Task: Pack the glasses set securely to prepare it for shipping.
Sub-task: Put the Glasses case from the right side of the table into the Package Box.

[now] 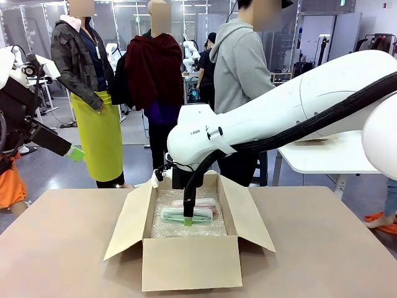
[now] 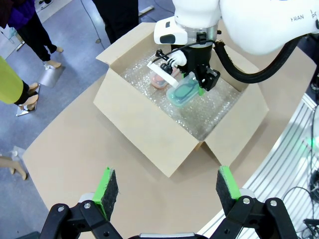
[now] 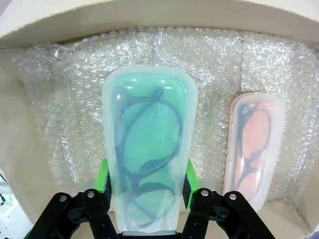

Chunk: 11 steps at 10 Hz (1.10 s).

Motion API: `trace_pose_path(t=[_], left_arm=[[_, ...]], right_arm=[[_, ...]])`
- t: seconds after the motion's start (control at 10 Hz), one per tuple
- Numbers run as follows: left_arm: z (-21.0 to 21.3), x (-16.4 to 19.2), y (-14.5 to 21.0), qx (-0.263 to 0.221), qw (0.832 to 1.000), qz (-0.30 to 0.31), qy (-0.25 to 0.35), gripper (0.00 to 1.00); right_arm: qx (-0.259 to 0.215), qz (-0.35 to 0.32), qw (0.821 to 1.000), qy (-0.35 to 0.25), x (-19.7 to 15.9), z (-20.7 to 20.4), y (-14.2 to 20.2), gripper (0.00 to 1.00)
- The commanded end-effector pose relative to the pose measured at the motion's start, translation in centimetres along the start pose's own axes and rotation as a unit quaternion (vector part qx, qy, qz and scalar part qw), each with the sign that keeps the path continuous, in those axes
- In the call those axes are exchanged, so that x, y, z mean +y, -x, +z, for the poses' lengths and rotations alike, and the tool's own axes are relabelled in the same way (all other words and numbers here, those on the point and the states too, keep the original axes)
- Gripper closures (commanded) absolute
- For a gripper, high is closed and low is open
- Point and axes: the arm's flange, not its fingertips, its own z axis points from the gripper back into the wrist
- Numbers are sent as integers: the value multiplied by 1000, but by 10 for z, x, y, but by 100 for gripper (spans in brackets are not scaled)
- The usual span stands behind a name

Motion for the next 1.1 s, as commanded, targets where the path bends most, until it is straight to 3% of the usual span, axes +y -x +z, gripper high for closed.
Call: trace_pose_path(t=[0.0,0.7,0.8,0.9,1.0], left_arm=[[1,1,0,-3,1000,-2,2,0],[1,1,0,-3,1000,-2,2,0],[1,1,0,-3,1000,-2,2,0],[1,1,0,-3,1000,-2,2,0],[1,1,0,-3,1000,-2,2,0]], right_arm=[[0,0,1000,0,0,0,0,35],[-5,10,1000,-14,-3,-29,13,34],[-11,11,1000,-15,-3,-28,15,6],[-12,11,1000,-18,-3,-28,16,0],[-13,10,1000,-17,-3,-27,16,0]])
